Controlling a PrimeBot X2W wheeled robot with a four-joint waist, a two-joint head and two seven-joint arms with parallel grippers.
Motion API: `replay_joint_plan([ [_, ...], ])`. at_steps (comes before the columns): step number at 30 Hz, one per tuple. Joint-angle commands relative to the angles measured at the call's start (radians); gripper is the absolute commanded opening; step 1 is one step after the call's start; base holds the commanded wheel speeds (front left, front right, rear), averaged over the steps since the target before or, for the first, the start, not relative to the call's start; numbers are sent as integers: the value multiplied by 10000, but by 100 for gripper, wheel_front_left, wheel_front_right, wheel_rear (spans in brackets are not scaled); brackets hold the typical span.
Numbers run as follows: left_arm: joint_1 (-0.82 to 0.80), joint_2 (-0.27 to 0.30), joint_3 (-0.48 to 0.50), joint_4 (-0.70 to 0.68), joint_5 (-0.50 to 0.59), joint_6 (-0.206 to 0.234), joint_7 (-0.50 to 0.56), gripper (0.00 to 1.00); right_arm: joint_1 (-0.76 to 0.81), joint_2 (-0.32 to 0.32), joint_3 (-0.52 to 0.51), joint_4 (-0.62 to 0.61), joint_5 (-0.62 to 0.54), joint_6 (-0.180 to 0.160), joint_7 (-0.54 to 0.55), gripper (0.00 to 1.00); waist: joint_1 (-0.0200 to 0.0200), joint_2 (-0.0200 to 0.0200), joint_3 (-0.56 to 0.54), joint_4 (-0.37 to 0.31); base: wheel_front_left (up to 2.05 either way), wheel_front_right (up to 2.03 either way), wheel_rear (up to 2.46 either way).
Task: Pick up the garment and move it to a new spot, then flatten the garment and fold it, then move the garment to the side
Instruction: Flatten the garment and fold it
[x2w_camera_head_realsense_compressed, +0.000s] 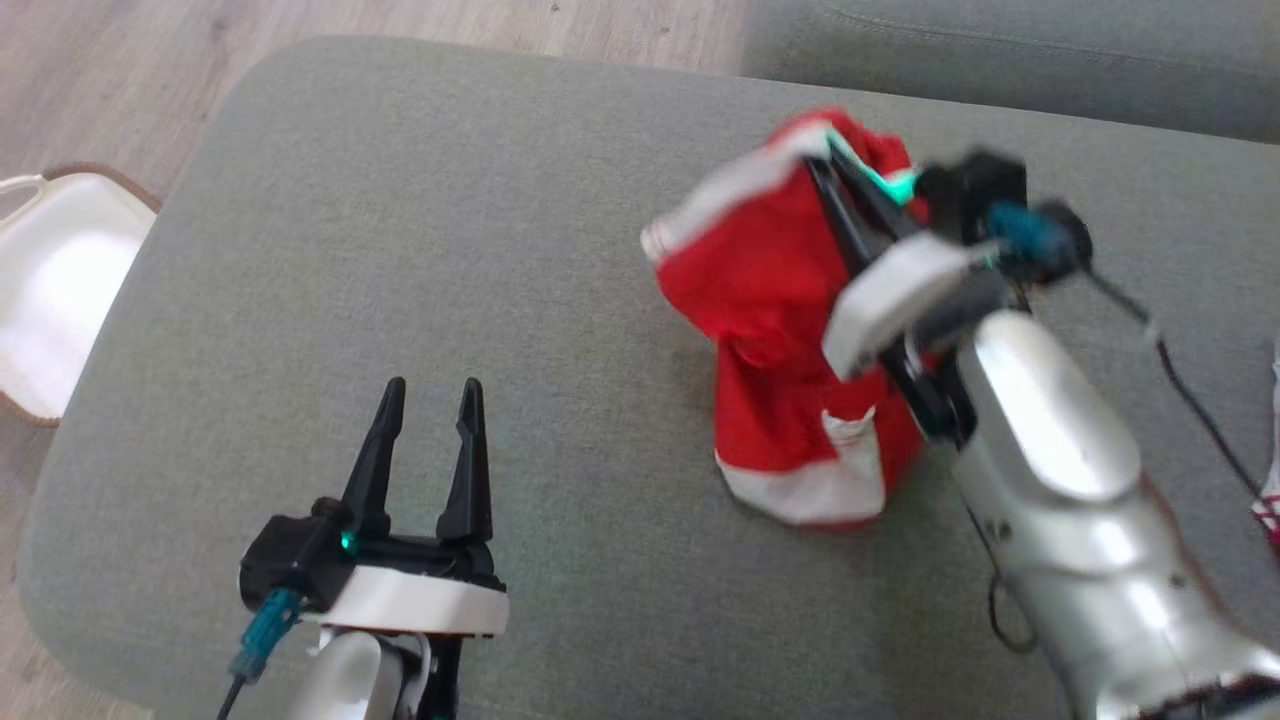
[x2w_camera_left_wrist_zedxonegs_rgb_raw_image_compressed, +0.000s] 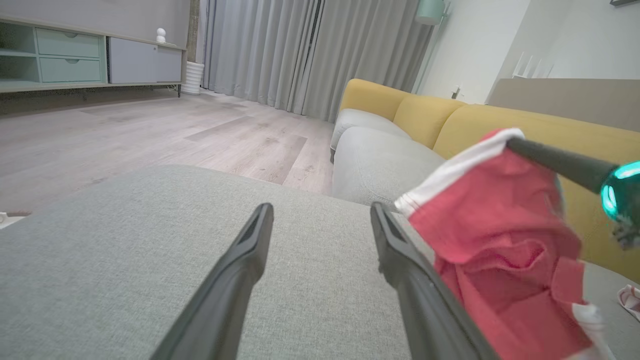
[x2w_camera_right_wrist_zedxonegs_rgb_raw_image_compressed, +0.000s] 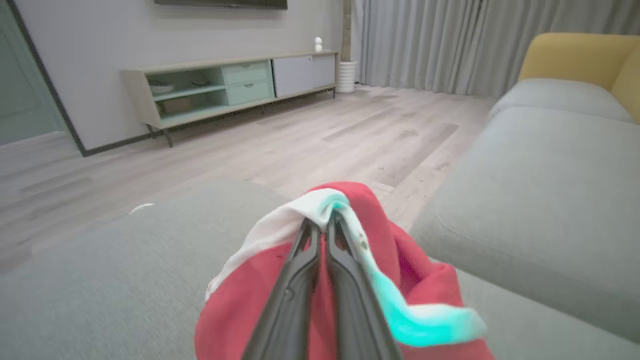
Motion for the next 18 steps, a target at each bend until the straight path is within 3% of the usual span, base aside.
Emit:
replay_joint_plan([
  [1,-385,6,218,-352,-114,34,-93,100,-665,117,230,-242,263,67,25,0,1,0,43,72,0,0,0],
  [5,-451,6,173,-407,-221,84,-93,100,-1444,-43,2,348,165,67,-29,0,1,0,175,229,0,0,0],
  [9,-451,5,155,-357,-291,140,-93,100,-1683,-219,-974,1343,-409,67,-290,0,1,0,192,251,0,0,0],
  [10,-461,5,139,-352,-303,139,-93,100,-1713,-279,-1250,1647,-693,67,-364,100,1,0,204,236,0,0,0],
  [18,-587,5,210,-362,-286,166,-93,100,-1573,-224,-2227,2870,-1986,67,-931,100,1,0,230,-106,0,0,0],
])
